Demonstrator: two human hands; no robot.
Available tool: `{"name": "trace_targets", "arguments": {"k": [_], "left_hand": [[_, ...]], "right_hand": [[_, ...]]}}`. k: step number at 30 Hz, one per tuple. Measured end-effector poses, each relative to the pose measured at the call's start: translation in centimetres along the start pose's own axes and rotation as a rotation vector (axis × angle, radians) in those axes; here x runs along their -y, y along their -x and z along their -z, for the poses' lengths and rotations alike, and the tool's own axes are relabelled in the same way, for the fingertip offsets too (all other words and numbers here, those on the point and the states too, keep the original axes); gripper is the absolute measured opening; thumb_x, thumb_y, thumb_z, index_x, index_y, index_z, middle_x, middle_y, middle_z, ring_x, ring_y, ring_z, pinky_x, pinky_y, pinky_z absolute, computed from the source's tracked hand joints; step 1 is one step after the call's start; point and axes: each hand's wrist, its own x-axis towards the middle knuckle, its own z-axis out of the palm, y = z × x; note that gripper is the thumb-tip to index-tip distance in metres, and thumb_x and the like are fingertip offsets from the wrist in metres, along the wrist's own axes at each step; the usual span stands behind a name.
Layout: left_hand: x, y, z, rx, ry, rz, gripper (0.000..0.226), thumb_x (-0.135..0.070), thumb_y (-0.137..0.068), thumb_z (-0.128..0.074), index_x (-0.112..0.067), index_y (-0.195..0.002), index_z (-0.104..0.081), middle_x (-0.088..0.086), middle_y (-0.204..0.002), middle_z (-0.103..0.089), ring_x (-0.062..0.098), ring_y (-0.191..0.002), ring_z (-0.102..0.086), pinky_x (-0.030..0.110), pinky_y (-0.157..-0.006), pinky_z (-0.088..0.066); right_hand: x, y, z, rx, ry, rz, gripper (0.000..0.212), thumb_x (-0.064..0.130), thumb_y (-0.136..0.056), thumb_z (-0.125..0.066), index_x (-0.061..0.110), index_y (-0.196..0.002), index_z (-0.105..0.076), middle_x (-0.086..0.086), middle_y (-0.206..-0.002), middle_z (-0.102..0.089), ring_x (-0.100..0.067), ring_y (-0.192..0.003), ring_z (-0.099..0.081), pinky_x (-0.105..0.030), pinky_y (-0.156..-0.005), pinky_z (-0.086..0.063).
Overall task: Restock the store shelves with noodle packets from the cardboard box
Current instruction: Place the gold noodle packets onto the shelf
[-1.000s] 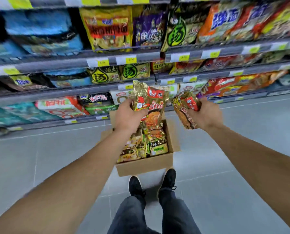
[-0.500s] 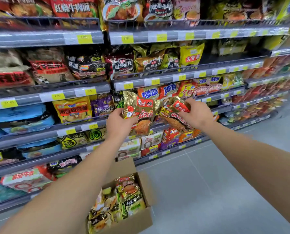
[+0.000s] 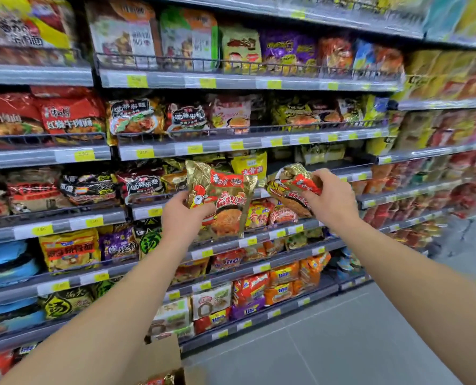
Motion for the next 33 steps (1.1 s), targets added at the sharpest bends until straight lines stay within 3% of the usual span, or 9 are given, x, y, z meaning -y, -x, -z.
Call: {"name": "trace_targets", "arguments": {"k": [6, 10, 15, 20, 23, 25, 28, 30, 33], "left_hand": [[-4.4, -3.1, -4.7, -0.011, 0.095, -0.033, 0.064, -0.021, -0.083, -0.075, -0.012, -0.140, -0.045, -0.007, -0.112, -0.051, 0.018, -0.104, -0.049, 0.032, -0.082, -0.035], [-5.7, -7.2, -7.7, -0.025, 0.128, -0.037, 0.036, -0.019, -0.080, -0.077, -0.020, -0.108, -0.054, -0.011, -0.091, -0.060, 0.014, -0.084, -0.057, 0.032, -0.075, -0.038], [-6.1, -13.6, -11.7, -0.014, 0.182, -0.034, 0.033, -0.018, -0.076, -0.080, -0.022, -0.103, -0.061, -0.007, -0.096, -0.068, 0.018, -0.092, -0.064, 0.035, -0.077, -0.045], [-7.1, -19.9, -15.4, -0.001, 0.207, -0.091, 0.044, -0.016, -0.078, -0.079, -0.015, -0.114, -0.055, -0.012, -0.101, -0.064, 0.008, -0.089, -0.060, 0.031, -0.082, -0.040], [-8.0, -23.1, -16.5, -0.029, 0.165, -0.113, 0.071, -0.026, -0.071, -0.084, -0.011, -0.133, -0.052, 0.001, -0.121, -0.064, 0.023, -0.108, -0.061, 0.041, -0.091, -0.046], [-8.4, -25.0, -17.1, -0.074, 0.164, -0.124, 0.072, -0.026, -0.071, -0.084, -0.011, -0.133, -0.052, -0.002, -0.123, -0.063, 0.022, -0.110, -0.060, 0.043, -0.094, -0.047], [-9.0, -27.2, -18.1, -0.102, 0.251, -0.125, 0.058, -0.016, -0.079, -0.078, -0.016, -0.129, -0.047, -0.014, -0.109, -0.053, 0.013, -0.103, -0.048, 0.033, -0.088, -0.037], [-9.2, -28.2, -18.4, -0.140, 0.282, -0.122, 0.075, -0.017, -0.076, -0.080, -0.011, -0.140, -0.042, -0.009, -0.117, -0.051, 0.014, -0.109, -0.046, 0.034, -0.089, -0.034], [-8.3, -30.1, -18.7, -0.227, 0.268, -0.134, 0.102, -0.035, -0.051, -0.086, -0.012, -0.141, -0.043, 0.003, -0.138, -0.053, 0.027, -0.123, -0.051, 0.047, -0.098, -0.040]], "right_hand": [[-2.4, -5.6, 3.0, -0.107, -0.021, 0.053, 0.027, 0.026, -0.090, -0.067, 0.016, -0.113, -0.058, 0.006, -0.093, -0.056, -0.018, -0.082, -0.054, -0.034, -0.071, -0.051], [-4.1, -10.2, 3.2, -0.149, -0.012, 0.107, 0.017, 0.026, -0.088, -0.068, 0.019, -0.101, -0.058, 0.004, -0.089, -0.061, -0.020, -0.079, -0.057, -0.038, -0.066, -0.052], [-6.1, -16.8, 2.0, -0.227, -0.002, 0.183, 0.024, 0.025, -0.087, -0.069, 0.020, -0.108, -0.059, 0.006, -0.096, -0.061, -0.019, -0.089, -0.055, -0.032, -0.067, -0.044], [-7.3, -24.2, 0.0, -0.218, 0.048, 0.214, 0.022, 0.018, -0.085, -0.071, 0.018, -0.104, -0.060, -0.001, -0.098, -0.063, -0.024, -0.093, -0.054, -0.042, -0.076, -0.052], [-7.8, -28.0, -1.0, -0.224, 0.064, 0.234, 0.025, 0.017, -0.085, -0.072, 0.017, -0.108, -0.061, -0.002, -0.100, -0.063, -0.024, -0.095, -0.053, -0.041, -0.080, -0.050], [-8.2, -30.3, -1.7, -0.219, 0.088, 0.250, 0.029, 0.017, -0.085, -0.072, 0.018, -0.112, -0.061, -0.001, -0.103, -0.063, -0.025, -0.098, -0.053, -0.040, -0.084, -0.048], [-8.8, -33.9, -2.9, -0.222, 0.102, 0.284, 0.035, 0.017, -0.083, -0.074, 0.018, -0.117, -0.062, -0.003, -0.105, -0.065, -0.027, -0.101, -0.055, -0.044, -0.086, -0.050], [-9.1, -36.1, -4.1, -0.222, 0.088, 0.308, 0.037, 0.017, -0.082, -0.075, 0.019, -0.117, -0.063, -0.004, -0.105, -0.066, -0.029, -0.100, -0.057, -0.044, -0.084, -0.051], [-9.5, -39.1, -6.2, -0.189, 0.098, 0.369, 0.034, 0.019, -0.082, -0.074, 0.020, -0.115, -0.063, -0.003, -0.101, -0.066, -0.029, -0.096, -0.059, -0.043, -0.079, -0.052]]}}
